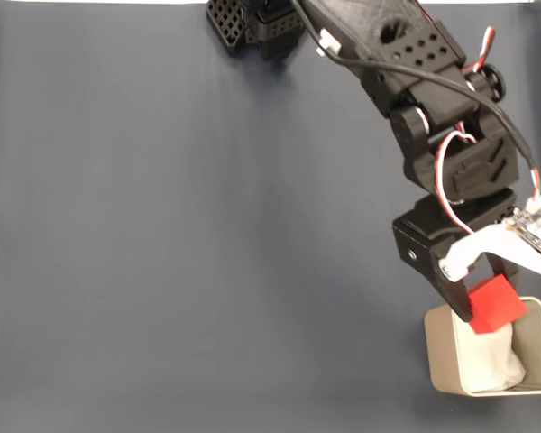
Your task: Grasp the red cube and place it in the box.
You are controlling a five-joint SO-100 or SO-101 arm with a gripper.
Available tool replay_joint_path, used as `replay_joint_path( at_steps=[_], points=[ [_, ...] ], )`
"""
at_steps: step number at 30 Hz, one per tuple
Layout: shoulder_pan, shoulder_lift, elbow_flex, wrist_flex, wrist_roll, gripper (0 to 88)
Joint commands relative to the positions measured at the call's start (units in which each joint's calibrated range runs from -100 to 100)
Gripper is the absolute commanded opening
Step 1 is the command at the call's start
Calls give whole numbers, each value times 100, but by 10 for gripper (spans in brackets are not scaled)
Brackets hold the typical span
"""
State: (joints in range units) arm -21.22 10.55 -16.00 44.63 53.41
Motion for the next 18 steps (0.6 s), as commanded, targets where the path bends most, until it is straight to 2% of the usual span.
replay_joint_path(
  at_steps=[1,18],
  points=[
    [-59,279,-836,-119,24,0],
    [-165,1311,-1684,-258,-161,0]
  ],
)
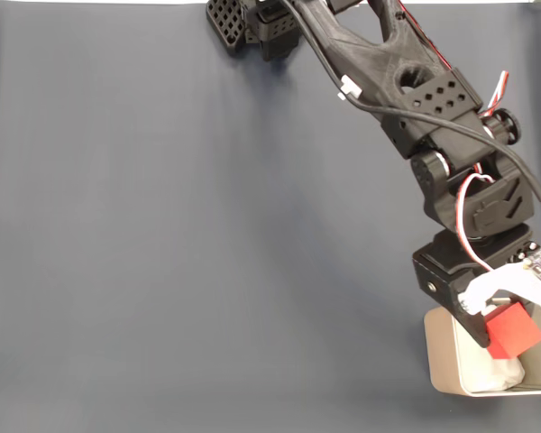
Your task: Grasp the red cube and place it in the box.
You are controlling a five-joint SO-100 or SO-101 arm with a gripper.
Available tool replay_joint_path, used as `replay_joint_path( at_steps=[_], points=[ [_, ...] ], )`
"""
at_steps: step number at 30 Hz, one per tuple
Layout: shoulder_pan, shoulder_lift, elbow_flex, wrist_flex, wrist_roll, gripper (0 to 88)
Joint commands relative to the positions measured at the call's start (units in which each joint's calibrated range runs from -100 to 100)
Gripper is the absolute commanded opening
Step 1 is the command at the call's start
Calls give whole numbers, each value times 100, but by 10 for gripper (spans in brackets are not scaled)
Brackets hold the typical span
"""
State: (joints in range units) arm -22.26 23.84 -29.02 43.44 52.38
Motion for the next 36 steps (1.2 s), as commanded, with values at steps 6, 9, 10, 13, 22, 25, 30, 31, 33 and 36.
replay_joint_path(
  at_steps=[6,9,10,13,22,25,30,31,33,36],
  points=[
    [-90,103,-419,-147,-93,0],
    [-97,120,-419,-147,-98,0],
    [-97,120,-419,-147,-107,1],
    [-97,120,-419,-147,-117,1],
    [-83,120,-428,-172,-107,2],
    [-69,155,-428,-245,-103,3],
    [-47,268,-574,-270,-98,4],
    [-47,285,-583,-270,-98,4],
    [-47,311,-601,-270,-98,4],
    [-40,337,-620,-270,-103,4]
  ],
)
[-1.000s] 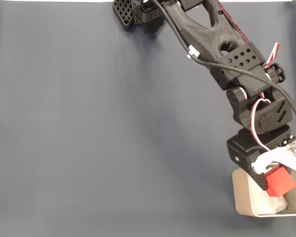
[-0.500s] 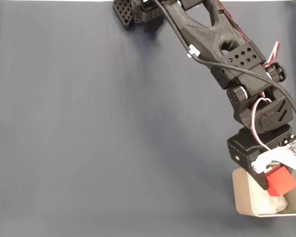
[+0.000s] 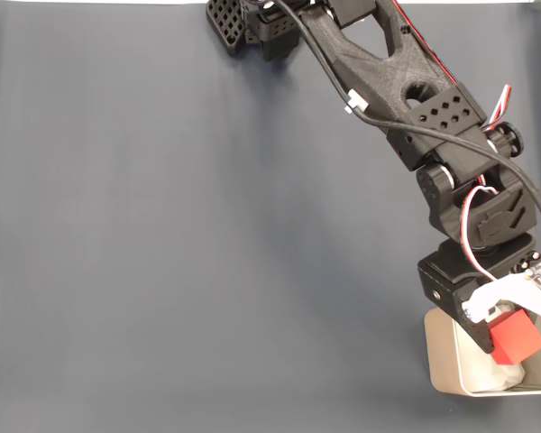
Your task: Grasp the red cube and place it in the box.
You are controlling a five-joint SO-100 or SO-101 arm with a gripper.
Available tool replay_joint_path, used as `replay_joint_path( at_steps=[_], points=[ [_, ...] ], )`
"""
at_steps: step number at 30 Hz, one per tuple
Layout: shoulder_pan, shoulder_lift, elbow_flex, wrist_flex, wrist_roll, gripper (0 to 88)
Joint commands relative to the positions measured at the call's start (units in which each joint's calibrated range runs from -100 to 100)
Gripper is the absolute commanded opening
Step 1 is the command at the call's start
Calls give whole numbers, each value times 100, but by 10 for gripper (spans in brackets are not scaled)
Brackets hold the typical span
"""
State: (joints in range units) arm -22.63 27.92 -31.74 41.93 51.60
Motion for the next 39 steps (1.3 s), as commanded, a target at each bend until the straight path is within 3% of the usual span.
replay_joint_path(
  at_steps=[1,27,29,33,39],
  points=[
    [-3,-71,-348,-119,-24,4],
    [82,-19,-376,-135,-117,38],
    [82,-19,-376,-225,-186,87],
    [104,-45,-312,-652,-410,309],
    [104,-54,-275,-815,-440,382]
  ],
)
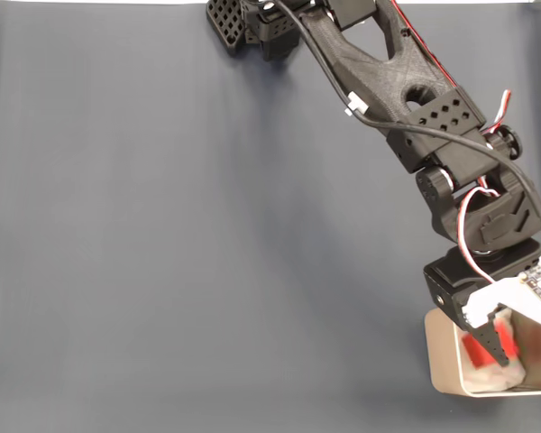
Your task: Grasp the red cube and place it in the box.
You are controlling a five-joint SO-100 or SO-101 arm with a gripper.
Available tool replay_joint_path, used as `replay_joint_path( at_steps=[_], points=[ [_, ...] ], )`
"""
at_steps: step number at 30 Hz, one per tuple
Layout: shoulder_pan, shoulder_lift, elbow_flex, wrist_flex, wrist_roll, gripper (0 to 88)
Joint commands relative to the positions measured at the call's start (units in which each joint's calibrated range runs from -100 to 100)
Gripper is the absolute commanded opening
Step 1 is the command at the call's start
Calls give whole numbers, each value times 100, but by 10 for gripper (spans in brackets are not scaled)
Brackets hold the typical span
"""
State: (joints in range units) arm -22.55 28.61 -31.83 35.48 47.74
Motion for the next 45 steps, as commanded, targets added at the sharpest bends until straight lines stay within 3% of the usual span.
replay_joint_path(
  at_steps=[1,8,31,34,42,45],
  points=[
    [96,-132,-266,-196,-59,392],
    [117,-175,-175,-327,-29,434],
    [181,-392,135,-327,83,429],
    [181,-435,153,-286,127,388],
    [174,-591,254,-302,68,43],
    [174,-678,327,-327,44,0]
  ],
)
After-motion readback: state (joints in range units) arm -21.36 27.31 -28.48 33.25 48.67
